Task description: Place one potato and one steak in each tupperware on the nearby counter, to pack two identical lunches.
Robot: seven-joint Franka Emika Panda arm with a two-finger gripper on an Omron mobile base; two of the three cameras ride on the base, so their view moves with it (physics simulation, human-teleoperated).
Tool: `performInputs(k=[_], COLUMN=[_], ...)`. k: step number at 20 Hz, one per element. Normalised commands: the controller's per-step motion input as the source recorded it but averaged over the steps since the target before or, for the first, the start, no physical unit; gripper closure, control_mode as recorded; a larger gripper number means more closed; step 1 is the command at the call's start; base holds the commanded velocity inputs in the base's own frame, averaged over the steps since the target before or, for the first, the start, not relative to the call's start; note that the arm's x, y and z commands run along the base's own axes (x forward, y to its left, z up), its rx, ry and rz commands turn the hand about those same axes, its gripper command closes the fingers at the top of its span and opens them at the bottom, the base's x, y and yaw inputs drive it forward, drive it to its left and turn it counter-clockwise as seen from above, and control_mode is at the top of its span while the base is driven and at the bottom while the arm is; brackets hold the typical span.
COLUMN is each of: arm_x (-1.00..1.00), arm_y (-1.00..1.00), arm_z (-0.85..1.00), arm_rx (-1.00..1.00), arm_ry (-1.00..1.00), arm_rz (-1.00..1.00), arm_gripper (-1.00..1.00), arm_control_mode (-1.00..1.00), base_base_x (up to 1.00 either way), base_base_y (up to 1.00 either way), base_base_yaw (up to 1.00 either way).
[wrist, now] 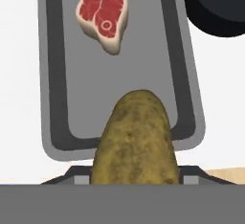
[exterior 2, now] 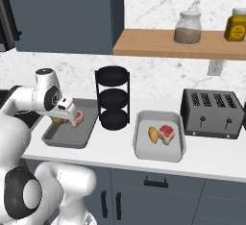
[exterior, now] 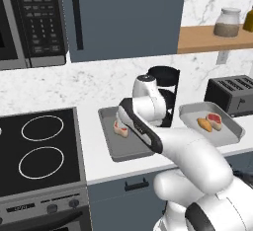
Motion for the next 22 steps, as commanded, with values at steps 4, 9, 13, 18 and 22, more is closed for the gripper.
performInputs(k=[4, 9, 13, 18, 22], arm_x=[1.00, 0.22, 0.12, 0.05, 0.34], arm_y=[-0.02, -0.29, -0.10, 0.06, 0.00], arm_z=[-0.88, -0.33, -0.51, -0.58, -0.03], arm_rx=[-0.06, -0.01, 0.00, 0.00, 0.00], arm_ry=[0.24, 0.35, 0.17, -0.04, -0.20], arm_rz=[0.00, 0.00, 0.00, 0.00, 0.00], arm_gripper=[1.00, 1.00, 1.00, 1.00, 1.00], arm_control_mode=[-1.00, -1.00, -1.00, -1.00, -1.00], base_base_x=[0.00, 0.00, 0.00, 0.00, 0.00], base_base_y=[0.00, 0.00, 0.00, 0.00, 0.00], base_base_yaw=[0.00, 0.00, 0.00, 0.00, 0.00])
